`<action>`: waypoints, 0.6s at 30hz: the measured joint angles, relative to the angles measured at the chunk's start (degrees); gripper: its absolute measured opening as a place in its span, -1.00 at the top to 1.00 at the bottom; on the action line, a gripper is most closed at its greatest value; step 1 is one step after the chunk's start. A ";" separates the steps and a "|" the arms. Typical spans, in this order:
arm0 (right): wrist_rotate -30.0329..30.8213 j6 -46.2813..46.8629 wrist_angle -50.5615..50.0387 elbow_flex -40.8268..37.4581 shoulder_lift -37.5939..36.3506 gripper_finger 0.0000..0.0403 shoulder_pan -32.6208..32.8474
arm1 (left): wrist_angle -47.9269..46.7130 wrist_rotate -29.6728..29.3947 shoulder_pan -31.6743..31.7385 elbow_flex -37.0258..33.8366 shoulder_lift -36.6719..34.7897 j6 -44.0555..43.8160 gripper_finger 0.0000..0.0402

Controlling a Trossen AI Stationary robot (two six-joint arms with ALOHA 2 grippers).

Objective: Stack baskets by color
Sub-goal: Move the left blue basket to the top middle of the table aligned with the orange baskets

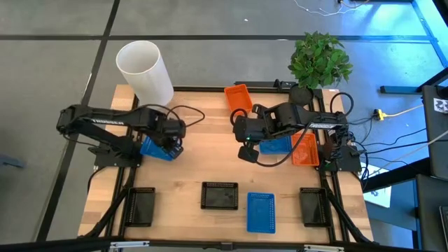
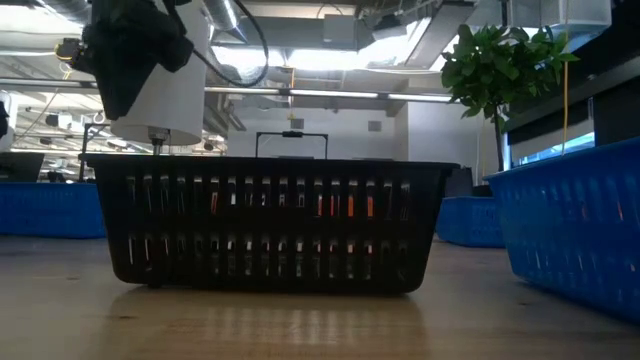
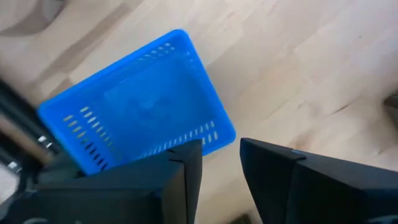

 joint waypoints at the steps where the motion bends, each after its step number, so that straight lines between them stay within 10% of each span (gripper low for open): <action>1: 0.00 -0.19 0.00 0.00 0.00 1.00 0.00 | 1.54 -0.24 -0.48 -0.95 0.00 -0.08 0.49; 18: -0.04 -0.08 0.02 0.00 0.00 1.00 -0.17 | 16.87 -2.84 -1.82 -12.20 0.02 -4.10 0.51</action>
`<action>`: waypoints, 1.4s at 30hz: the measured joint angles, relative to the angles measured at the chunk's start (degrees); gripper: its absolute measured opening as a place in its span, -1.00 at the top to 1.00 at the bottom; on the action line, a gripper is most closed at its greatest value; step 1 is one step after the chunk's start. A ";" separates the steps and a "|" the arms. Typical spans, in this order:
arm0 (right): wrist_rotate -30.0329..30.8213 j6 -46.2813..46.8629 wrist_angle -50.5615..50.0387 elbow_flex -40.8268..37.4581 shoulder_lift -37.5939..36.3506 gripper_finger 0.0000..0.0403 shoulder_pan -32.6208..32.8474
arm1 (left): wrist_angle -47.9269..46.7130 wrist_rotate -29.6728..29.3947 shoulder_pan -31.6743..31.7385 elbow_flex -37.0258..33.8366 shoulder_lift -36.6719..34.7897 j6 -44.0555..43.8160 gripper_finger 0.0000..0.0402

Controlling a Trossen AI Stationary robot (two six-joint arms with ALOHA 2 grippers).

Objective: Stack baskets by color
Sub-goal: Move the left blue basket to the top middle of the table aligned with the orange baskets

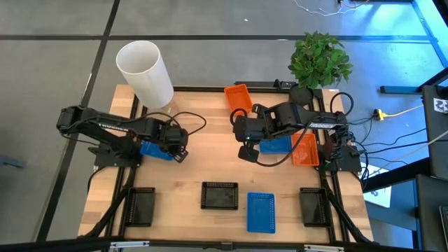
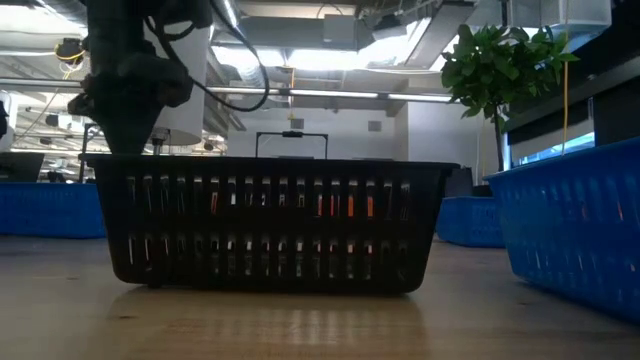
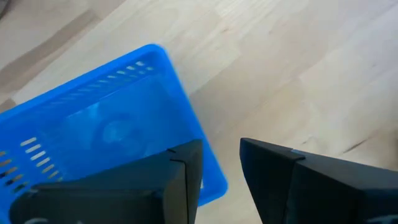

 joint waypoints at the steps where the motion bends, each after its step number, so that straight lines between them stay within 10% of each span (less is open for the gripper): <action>1: 0.00 0.04 -0.02 0.00 0.00 1.00 0.00 | 0.06 -0.02 -0.01 0.00 0.00 -0.02 0.51; 30: -0.09 1.13 0.00 0.00 0.04 1.00 0.00 | 1.18 -3.62 -1.63 -0.04 11.58 4.34 0.52; 42: -0.07 -0.09 -0.02 0.00 0.04 1.00 0.00 | 1.93 -0.37 -2.02 0.53 13.29 12.98 0.98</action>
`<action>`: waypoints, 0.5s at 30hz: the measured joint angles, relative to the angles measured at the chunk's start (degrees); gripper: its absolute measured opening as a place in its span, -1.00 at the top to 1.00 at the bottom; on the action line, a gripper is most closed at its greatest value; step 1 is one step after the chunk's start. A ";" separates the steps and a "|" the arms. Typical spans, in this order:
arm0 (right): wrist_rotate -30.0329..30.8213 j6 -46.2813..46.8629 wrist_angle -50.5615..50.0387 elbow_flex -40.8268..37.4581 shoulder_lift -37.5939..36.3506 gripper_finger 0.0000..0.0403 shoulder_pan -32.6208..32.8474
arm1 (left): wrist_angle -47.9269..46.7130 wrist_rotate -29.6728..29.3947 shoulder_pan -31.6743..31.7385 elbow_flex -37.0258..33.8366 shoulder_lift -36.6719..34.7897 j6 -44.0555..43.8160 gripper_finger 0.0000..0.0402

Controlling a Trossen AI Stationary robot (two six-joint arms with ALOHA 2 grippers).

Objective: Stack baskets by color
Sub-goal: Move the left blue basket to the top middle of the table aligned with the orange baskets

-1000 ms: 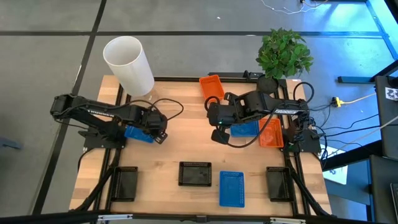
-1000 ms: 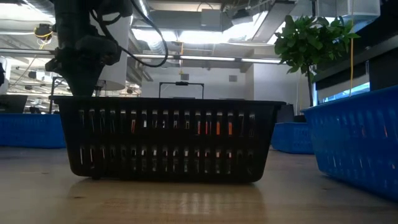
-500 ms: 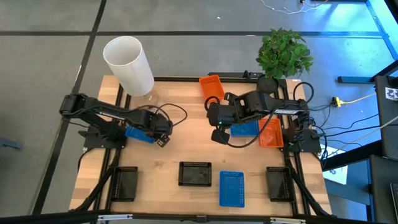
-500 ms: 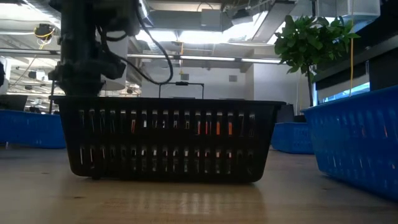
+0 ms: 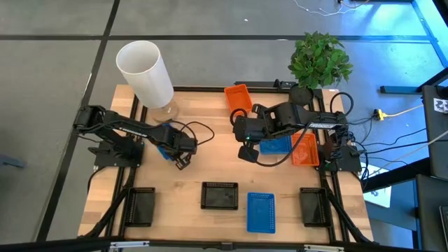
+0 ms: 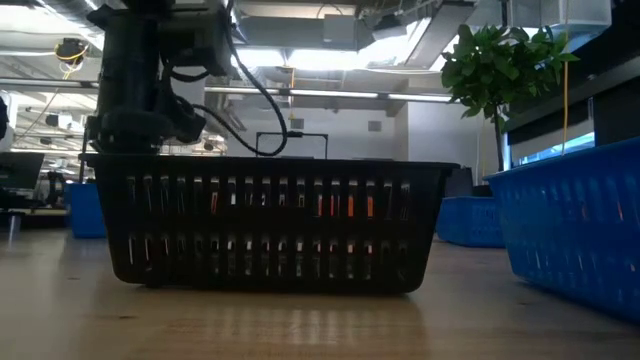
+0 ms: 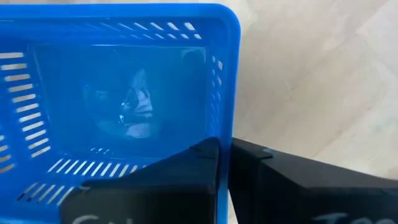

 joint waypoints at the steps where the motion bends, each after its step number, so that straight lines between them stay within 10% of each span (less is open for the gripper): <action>1: 0.01 -0.05 0.00 0.00 0.00 1.00 0.00 | -0.17 0.04 -0.28 0.67 -0.29 2.01 0.99; 15: 1.44 0.65 0.00 0.00 0.00 1.00 0.02 | 0.21 -2.19 3.59 15.74 2.97 33.03 1.00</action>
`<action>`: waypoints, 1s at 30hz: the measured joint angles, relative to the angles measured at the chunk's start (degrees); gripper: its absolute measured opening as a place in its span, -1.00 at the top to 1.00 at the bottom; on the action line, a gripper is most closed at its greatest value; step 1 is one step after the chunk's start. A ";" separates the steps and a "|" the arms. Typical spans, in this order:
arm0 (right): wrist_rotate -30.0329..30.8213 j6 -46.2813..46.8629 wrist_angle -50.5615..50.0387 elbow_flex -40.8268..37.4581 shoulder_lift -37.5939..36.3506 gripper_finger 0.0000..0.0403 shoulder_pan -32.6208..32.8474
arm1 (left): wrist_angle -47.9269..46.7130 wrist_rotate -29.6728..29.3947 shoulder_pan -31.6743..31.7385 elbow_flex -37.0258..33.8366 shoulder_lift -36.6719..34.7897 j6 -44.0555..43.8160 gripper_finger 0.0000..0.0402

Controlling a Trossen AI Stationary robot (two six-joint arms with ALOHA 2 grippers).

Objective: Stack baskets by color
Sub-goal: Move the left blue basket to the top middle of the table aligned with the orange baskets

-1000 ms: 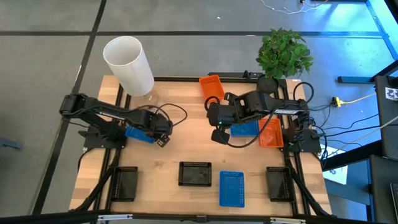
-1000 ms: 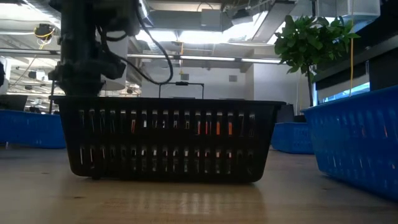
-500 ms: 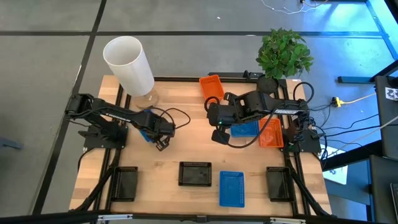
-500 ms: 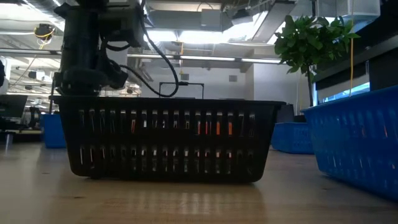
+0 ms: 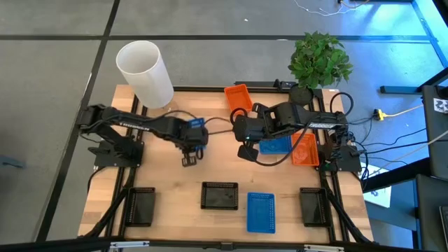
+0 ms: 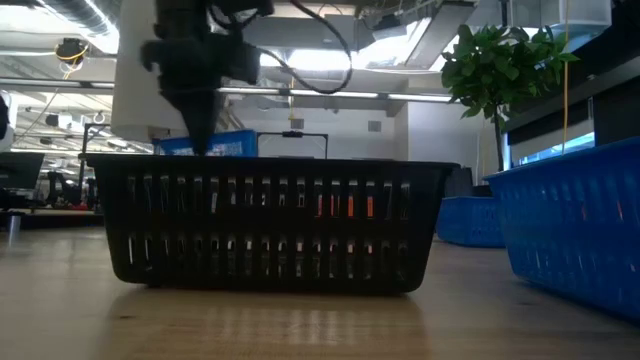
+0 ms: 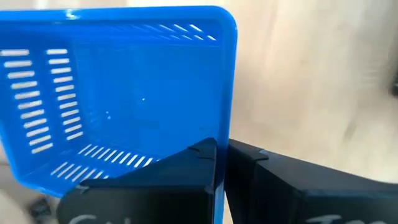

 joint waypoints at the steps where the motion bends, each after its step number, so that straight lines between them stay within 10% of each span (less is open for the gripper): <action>1: 0.00 0.61 0.01 0.00 0.00 1.00 0.00 | -0.10 -0.75 1.04 0.40 0.62 2.01 1.00; 14: 0.17 1.03 0.32 0.00 0.00 1.00 0.00 | 6.25 -2.86 15.22 2.77 10.34 22.45 1.00; 30: 1.51 0.96 0.84 0.00 0.00 1.00 -0.02 | 11.85 -3.94 23.89 2.77 13.57 27.20 0.95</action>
